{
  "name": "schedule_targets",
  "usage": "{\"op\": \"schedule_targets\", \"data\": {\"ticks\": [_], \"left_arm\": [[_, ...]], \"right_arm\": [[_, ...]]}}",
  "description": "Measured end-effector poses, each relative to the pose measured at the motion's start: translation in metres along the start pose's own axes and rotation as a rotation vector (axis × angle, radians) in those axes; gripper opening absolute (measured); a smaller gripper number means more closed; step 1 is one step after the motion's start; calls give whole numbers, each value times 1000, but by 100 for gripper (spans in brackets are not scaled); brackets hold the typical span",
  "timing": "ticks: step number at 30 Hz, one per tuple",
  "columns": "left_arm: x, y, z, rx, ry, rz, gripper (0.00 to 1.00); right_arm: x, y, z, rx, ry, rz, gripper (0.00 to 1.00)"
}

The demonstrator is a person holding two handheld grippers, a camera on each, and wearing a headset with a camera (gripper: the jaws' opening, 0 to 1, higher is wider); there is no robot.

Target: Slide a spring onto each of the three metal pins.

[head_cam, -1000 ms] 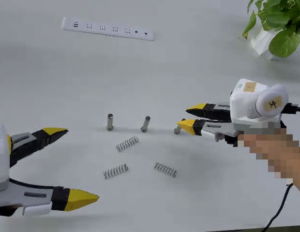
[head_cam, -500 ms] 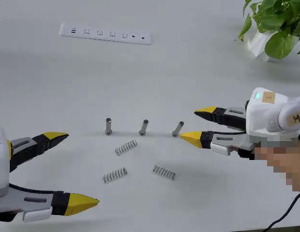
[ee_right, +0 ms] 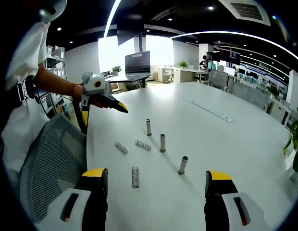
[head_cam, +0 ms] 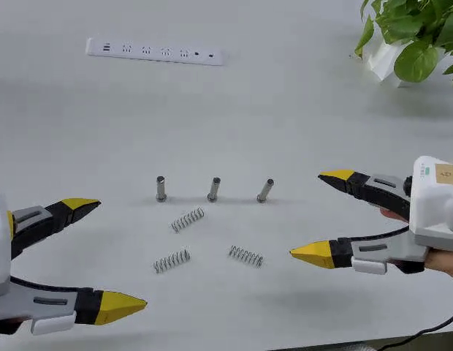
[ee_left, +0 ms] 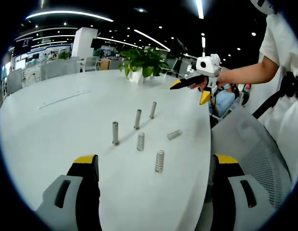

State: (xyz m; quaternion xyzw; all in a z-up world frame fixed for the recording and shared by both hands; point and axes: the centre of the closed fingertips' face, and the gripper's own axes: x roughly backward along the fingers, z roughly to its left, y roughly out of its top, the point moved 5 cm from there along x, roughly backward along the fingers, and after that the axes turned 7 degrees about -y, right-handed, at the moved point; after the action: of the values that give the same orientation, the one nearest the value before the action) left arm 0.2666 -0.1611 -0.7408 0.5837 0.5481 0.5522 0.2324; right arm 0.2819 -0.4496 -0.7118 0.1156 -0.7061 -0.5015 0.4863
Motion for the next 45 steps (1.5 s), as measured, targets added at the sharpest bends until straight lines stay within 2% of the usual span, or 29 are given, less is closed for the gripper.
{"op": "schedule_targets", "data": {"ticks": [6,12,15,17,23,27,31,39,41,43,45], "left_arm": [[-1,2,-1,-17,6,19,97],[-2,-1,0,-40,25,64,90],[-4,-3,-1,-53,28,98,83],[-7,-5,0,-73,37,136,80],[-18,-8,-2,-120,43,210,59],[-26,-13,-3,-131,38,261,46],[-36,-17,-5,-124,33,295,40],[-49,-26,-3,-173,57,423,26],[-54,-27,-2,-169,55,435,24],[-56,-31,-1,-169,57,480,23],[-61,-32,-1,-163,56,479,22]], "right_arm": [[3,-9,8,44,37,16,92],[5,-16,12,44,51,27,93],[6,-19,15,45,57,29,93],[6,-21,15,45,56,32,92],[8,-24,13,40,46,29,90],[11,-25,15,39,43,30,89],[13,-27,15,38,36,33,88],[15,-28,15,36,31,39,85],[15,-28,15,34,31,40,85],[16,-31,13,33,30,42,84],[16,-31,14,32,30,41,84]]}}
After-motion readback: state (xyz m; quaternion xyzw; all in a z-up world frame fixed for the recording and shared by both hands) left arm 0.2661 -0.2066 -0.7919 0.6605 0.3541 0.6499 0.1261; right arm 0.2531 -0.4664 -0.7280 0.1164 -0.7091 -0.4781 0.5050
